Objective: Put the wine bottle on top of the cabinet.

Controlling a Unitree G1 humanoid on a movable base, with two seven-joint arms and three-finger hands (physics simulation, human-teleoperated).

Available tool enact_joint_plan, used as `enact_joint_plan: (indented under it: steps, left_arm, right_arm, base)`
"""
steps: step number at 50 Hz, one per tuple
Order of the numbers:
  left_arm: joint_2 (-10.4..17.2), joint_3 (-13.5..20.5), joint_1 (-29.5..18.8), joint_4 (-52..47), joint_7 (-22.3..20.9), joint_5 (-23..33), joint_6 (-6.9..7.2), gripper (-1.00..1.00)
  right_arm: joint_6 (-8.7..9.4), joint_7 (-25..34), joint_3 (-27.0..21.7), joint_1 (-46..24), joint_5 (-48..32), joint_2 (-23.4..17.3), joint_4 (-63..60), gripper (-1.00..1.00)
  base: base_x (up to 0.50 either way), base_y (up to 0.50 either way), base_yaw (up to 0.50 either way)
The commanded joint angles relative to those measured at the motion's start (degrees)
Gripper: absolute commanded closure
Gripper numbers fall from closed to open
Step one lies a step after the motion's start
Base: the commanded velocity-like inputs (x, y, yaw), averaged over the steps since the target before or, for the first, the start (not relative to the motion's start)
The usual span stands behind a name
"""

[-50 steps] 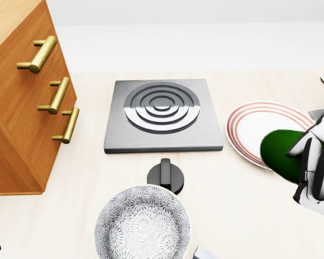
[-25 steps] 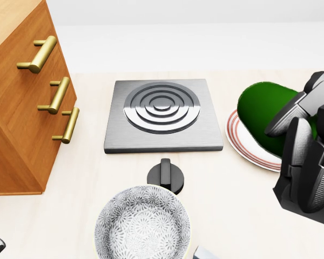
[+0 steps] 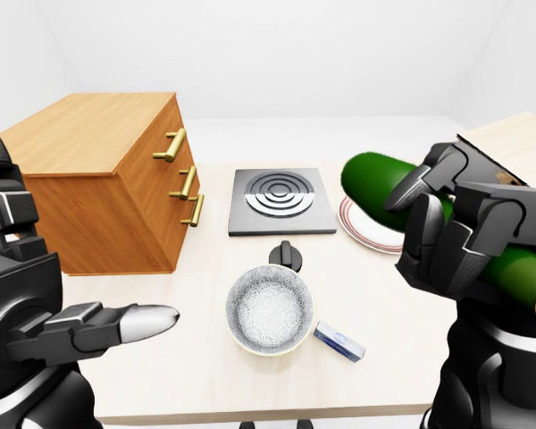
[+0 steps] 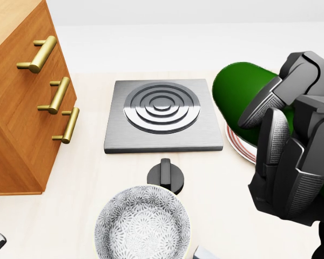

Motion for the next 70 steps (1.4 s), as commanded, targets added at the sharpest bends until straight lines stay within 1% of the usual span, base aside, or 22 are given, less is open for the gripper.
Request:
enact_joint_plan:
  steps: [1,3,5,6,8,10,12,15,18,20,23,28,31,35,40,44,47,51,53,56,64,70]
  left_arm:
    - [2.3,-2.8,-3.3,0.0,3.3,-0.1,0.00,-1.00]
    - [2.8,-4.1,-5.3,0.0,3.7,1.1,0.00,-1.00]
    - [2.8,-5.0,-7.6,0.0,3.5,2.8,0.00,-1.00]
    - [2.9,-6.0,-8.8,0.5,3.4,4.1,0.00,-1.00]
    - [2.8,-7.1,-10.3,0.9,3.0,5.7,0.00,-1.00]
    - [2.8,-9.7,-11.6,1.7,2.6,8.3,0.00,-1.00]
    - [2.3,-11.1,-11.8,2.0,1.9,10.1,0.00,-1.00]
    - [1.8,-14.5,-12.4,2.3,0.8,14.0,0.00,-1.00]
    - [1.3,-15.1,-15.1,2.6,0.3,15.5,0.00,-1.00]
    - [1.0,-16.3,-15.2,3.7,0.0,17.0,0.00,-1.00]
    - [0.2,-19.9,-14.5,6.3,-0.8,20.6,0.00,-1.00]
    - [-1.3,-23.4,-13.1,10.4,-2.9,26.2,0.00,-1.00]
    - [-2.1,-24.4,-14.2,12.9,-4.1,28.8,0.00,-1.00]
    - [-3.1,-25.3,-14.4,14.9,-4.9,30.7,0.00,-1.00]
    - [-4.2,-26.1,-16.2,19.2,-5.4,33.1,0.00,-1.00]
    - [-4.6,-26.8,-17.0,22.6,-5.5,34.5,0.00,-1.00]
    - [-4.7,-27.8,-17.3,27.8,-5.4,36.8,0.00,-1.00]
    - [-5.2,-28.6,-17.4,31.4,-6.0,39.1,0.00,-1.00]
    - [-5.6,-28.5,-18.0,32.6,-6.4,39.9,0.00,-1.00]
    - [-5.8,-27.8,-18.9,35.2,-6.5,40.2,0.00,-1.00]
    - [-6.5,-29.1,-17.1,37.4,-6.2,41.6,0.00,-1.00]
    - [-7.1,-29.2,-18.4,38.3,-6.3,42.4,0.00,-1.00]
  right_arm:
    - [0.00,-8.1,4.9,-2.9,2.8,0.5,3.3,1.00]
    - [0.00,-8.1,5.2,-3.2,2.6,0.8,3.6,1.00]
    - [0.00,-8.1,5.6,-3.4,2.4,1.0,3.5,1.00]
    - [0.00,-8.1,6.0,-3.5,2.3,1.2,3.5,1.00]
    - [0.00,-8.1,6.2,-3.5,2.2,1.3,3.6,1.00]
    - [0.00,-8.1,6.4,-3.4,2.2,1.5,3.9,1.00]
    - [0.00,-8.1,6.6,-3.4,2.1,1.6,4.2,1.00]
    - [0.00,-8.1,6.9,-3.3,2.0,1.8,4.8,1.00]
    - [0.00,-8.2,7.3,-3.6,1.9,2.1,5.7,1.00]
    - [0.00,-8.3,7.6,-3.7,1.8,2.2,6.2,1.00]
    - [0.00,-8.3,8.5,-3.9,1.4,2.5,6.7,1.00]
    - [0.00,-8.1,8.9,-3.6,1.1,2.8,7.0,1.00]
    - [0.00,-8.2,9.2,-4.0,0.8,3.0,7.2,1.00]
    - [0.00,-8.2,9.9,-4.4,0.3,3.3,7.8,1.00]
    - [0.00,-8.1,10.4,-3.9,0.3,3.8,9.9,1.00]
    - [0.00,-8.0,10.0,-3.7,0.6,3.9,11.3,1.00]
    - [0.00,-8.0,10.7,-4.5,0.2,4.0,10.7,1.00]
    - [0.00,-8.0,11.0,-4.7,-0.2,4.3,11.4,1.00]
    - [0.00,-7.9,11.3,-5.0,-0.5,4.4,10.9,1.00]
    - [0.00,-7.9,11.9,-5.3,-0.9,4.6,10.6,1.00]
    - [0.00,-7.7,12.5,-5.4,-1.5,5.1,11.0,1.00]
    - [0.00,-7.7,12.7,-5.1,-1.6,5.3,11.9,1.00]
  base:
    - [0.00,0.00,0.00]
    - [0.00,0.00,0.00]
    - [0.00,0.00,0.00]
    - [0.00,0.00,0.00]
    - [0.00,0.00,0.00]
    - [0.00,0.00,0.00]
    - [0.00,0.00,0.00]
    - [0.00,0.00,0.00]
    - [0.00,0.00,0.00]
    - [0.00,0.00,0.00]
    - [0.00,0.00,0.00]
    - [0.00,0.00,0.00]
    - [0.00,0.00,0.00]
    - [0.00,0.00,0.00]
    - [0.00,0.00,0.00]
    - [0.00,0.00,0.00]
    - [0.00,0.00,0.00]
    - [0.00,0.00,0.00]
    - [0.00,0.00,0.00]
    - [0.00,0.00,0.00]
    - [0.00,0.00,0.00]
    - [0.00,0.00,0.00]
